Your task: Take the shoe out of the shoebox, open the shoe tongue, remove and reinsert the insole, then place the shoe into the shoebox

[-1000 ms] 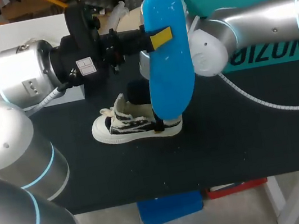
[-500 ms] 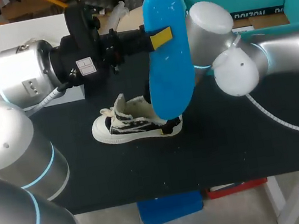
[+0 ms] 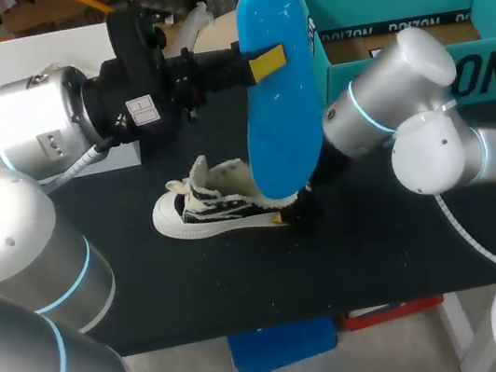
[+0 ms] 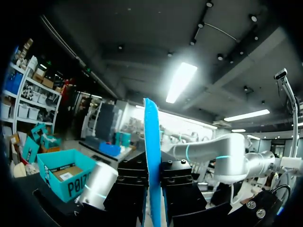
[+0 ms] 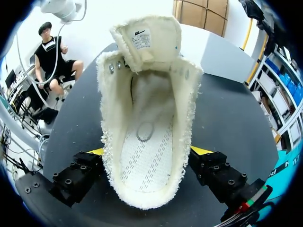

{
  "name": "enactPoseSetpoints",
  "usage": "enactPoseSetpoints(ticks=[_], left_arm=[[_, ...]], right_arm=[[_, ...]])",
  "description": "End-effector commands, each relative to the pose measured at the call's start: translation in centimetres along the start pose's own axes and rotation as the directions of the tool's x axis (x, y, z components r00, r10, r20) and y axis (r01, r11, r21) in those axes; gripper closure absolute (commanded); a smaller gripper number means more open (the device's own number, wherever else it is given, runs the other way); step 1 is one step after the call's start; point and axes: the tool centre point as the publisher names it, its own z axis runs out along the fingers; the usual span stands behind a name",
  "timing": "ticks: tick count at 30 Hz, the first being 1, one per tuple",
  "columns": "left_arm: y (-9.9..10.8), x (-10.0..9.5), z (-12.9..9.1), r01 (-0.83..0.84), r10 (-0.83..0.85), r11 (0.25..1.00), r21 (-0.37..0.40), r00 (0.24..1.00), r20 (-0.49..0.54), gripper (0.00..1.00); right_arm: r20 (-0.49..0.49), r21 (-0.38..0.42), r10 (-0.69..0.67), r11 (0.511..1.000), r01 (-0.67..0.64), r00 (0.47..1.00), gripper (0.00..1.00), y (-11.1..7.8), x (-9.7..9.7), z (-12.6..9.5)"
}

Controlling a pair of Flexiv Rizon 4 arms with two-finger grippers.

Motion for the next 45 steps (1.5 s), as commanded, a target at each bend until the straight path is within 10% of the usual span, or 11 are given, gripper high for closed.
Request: enactPoseSetpoints(ticks=[1,34,45], left_arm=[[0.1,0.2,0.0,-0.001,0.001,1.000,0.000,1.000,0.004,1.00],[0.1,0.2,0.0,-0.001,0.001,1.000,0.000,1.000,0.004,1.00],[0.1,0.2,0.0,-0.001,0.001,1.000,0.000,1.000,0.004,1.00]], right_arm=[[0.015,-0.111,0.013,0.994,-0.011,1.000,0.00,-0.7,0.5,0.1],[0.016,-0.337,0.042,0.941,-0.034,0.999,0.00,-2.3,1.1,0.8],[-0.023,-0.022,0.091,0.996,-0.091,0.996,0.00,-2.8,0.8,-4.9]])
